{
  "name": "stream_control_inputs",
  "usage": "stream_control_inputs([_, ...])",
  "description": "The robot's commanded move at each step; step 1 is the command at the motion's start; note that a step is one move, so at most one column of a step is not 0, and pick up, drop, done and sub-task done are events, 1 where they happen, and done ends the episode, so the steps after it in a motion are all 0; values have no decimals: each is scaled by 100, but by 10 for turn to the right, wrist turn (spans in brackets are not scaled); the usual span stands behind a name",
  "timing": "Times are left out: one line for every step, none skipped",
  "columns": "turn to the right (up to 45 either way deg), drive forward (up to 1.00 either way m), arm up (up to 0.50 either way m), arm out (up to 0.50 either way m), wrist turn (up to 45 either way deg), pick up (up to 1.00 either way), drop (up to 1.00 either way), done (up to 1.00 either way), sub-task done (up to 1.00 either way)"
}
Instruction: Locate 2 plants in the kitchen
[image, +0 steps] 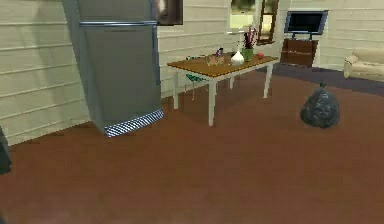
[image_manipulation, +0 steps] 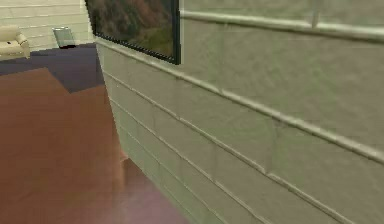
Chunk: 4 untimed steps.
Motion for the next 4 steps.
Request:
stream_control_inputs([0, 60, 0, 0, 0, 0, 0, 0, 0])
stream_control_inputs([0, 100, 0, 0, 0, 0, 0, 0, 0])
stream_control_inputs([-30, 0, 0, 0, 0, 0, 0, 0, 0])
stream_control_inputs([0, 60, 0, 0, 0, 0, 0, 0, 0])
